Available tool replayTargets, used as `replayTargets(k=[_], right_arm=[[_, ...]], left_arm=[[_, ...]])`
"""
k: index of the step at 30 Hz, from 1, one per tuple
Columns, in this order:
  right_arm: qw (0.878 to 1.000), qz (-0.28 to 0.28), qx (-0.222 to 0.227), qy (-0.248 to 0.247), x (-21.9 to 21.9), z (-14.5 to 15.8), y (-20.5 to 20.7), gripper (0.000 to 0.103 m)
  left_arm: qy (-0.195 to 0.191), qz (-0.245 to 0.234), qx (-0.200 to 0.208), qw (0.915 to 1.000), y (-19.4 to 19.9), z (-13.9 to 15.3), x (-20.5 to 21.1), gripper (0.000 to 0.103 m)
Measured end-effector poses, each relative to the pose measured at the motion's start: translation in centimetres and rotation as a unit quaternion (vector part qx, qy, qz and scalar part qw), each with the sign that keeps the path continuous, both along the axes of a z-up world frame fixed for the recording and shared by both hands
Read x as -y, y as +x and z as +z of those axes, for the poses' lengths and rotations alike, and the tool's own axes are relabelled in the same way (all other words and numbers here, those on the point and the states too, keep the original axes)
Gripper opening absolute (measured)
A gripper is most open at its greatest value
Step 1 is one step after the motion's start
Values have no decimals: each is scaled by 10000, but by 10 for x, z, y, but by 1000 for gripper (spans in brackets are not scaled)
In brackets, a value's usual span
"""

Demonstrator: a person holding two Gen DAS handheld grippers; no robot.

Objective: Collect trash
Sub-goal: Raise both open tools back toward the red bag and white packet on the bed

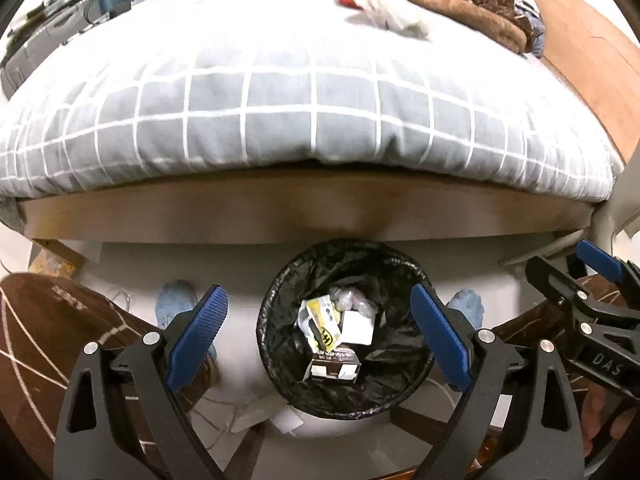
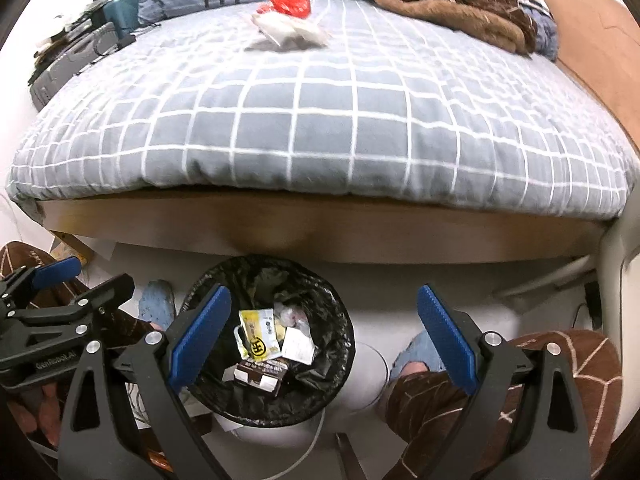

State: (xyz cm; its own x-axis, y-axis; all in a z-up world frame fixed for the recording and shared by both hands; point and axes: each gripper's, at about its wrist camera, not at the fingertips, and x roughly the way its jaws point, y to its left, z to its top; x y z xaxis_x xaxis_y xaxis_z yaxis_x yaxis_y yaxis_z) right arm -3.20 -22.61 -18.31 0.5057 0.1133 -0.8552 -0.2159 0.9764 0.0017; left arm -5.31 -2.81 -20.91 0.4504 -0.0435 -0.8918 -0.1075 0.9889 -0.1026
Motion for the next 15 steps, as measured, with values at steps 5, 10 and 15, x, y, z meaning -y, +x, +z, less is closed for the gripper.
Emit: replayTargets(k=[5,10,15], right_arm=[[9998,96,161,58,-6,16,-1,91],[9992,83,352,186,-3,36,-1,91],[9982,60,562,199,1,56,1,91]], left_arm=[[54,89,153,9998,-2,18,-6,91],[111,51,357,9993,-4,37,-6,91],[118,45,523,9986,-4,56,-5,91]])
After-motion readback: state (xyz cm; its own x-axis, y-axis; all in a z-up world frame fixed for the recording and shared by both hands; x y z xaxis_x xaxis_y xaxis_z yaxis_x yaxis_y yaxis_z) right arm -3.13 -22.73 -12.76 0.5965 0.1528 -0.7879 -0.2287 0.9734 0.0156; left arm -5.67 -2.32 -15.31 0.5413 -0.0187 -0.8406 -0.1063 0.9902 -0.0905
